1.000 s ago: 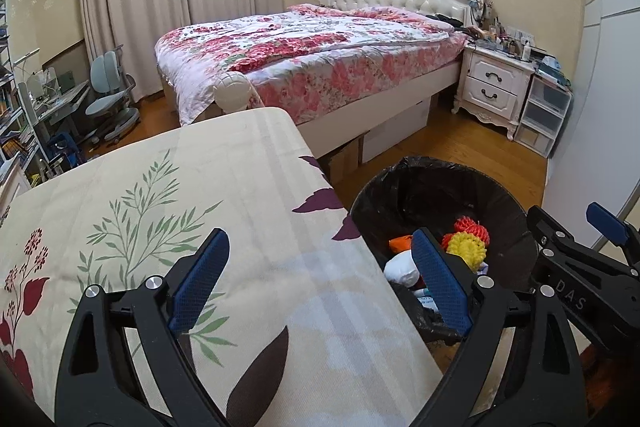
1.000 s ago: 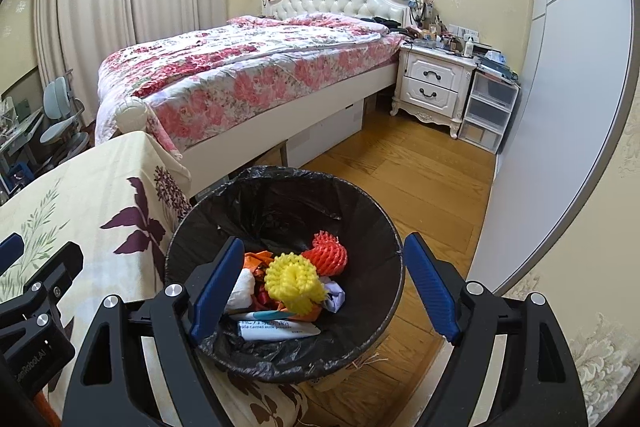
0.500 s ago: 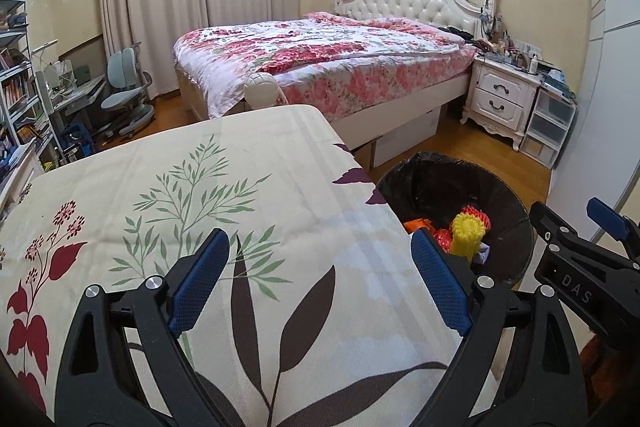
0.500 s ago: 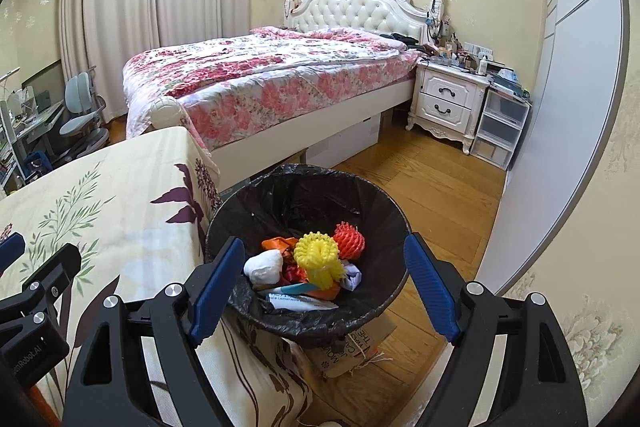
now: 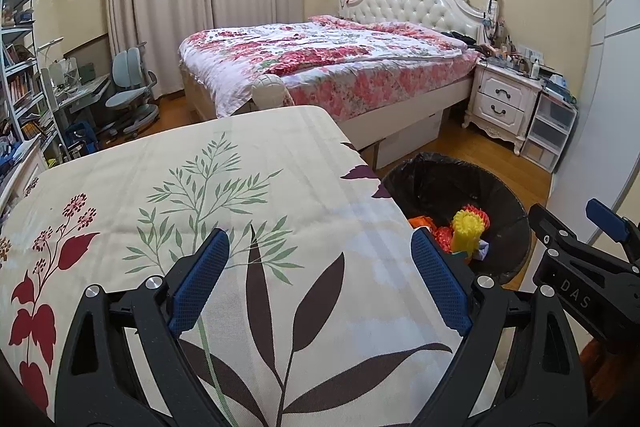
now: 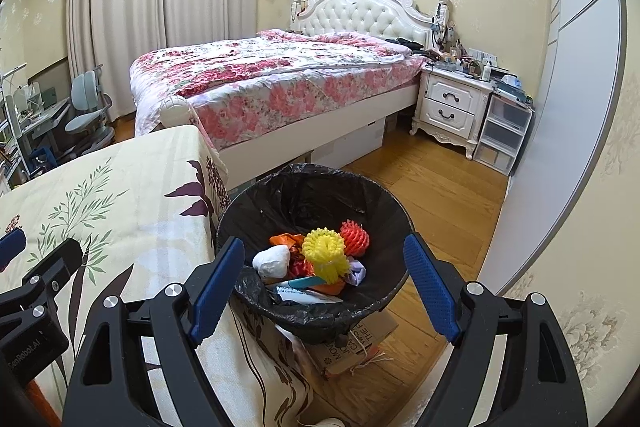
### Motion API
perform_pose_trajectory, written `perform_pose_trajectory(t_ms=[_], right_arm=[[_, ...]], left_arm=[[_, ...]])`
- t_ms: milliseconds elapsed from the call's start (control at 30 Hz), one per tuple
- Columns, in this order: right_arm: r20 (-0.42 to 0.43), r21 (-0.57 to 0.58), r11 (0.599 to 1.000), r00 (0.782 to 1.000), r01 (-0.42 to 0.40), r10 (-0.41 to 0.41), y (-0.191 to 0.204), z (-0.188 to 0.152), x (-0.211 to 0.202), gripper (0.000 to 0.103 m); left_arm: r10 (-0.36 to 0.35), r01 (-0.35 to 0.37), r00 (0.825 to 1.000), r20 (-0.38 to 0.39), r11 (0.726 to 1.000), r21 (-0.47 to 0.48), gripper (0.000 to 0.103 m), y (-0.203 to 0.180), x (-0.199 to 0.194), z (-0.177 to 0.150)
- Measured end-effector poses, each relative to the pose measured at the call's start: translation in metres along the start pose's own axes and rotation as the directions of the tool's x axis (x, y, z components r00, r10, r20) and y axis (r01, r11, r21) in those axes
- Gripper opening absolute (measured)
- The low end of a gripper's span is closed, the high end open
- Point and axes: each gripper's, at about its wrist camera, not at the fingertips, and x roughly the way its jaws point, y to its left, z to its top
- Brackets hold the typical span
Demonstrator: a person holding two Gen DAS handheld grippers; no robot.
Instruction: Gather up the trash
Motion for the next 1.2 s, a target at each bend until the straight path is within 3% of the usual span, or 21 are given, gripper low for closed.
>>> perform_pose_trajectory(t_ms=[1200], right_arm=[[0.004, 0.0, 1.0, 1.0, 0.002, -0.002, 0.0002, -0.001, -0.0005, 0.079]], left_arm=[[-0.004, 0.004, 1.0, -0.002, 1.0, -0.009, 0.09, 0.0028, -0.0016, 0.0]])
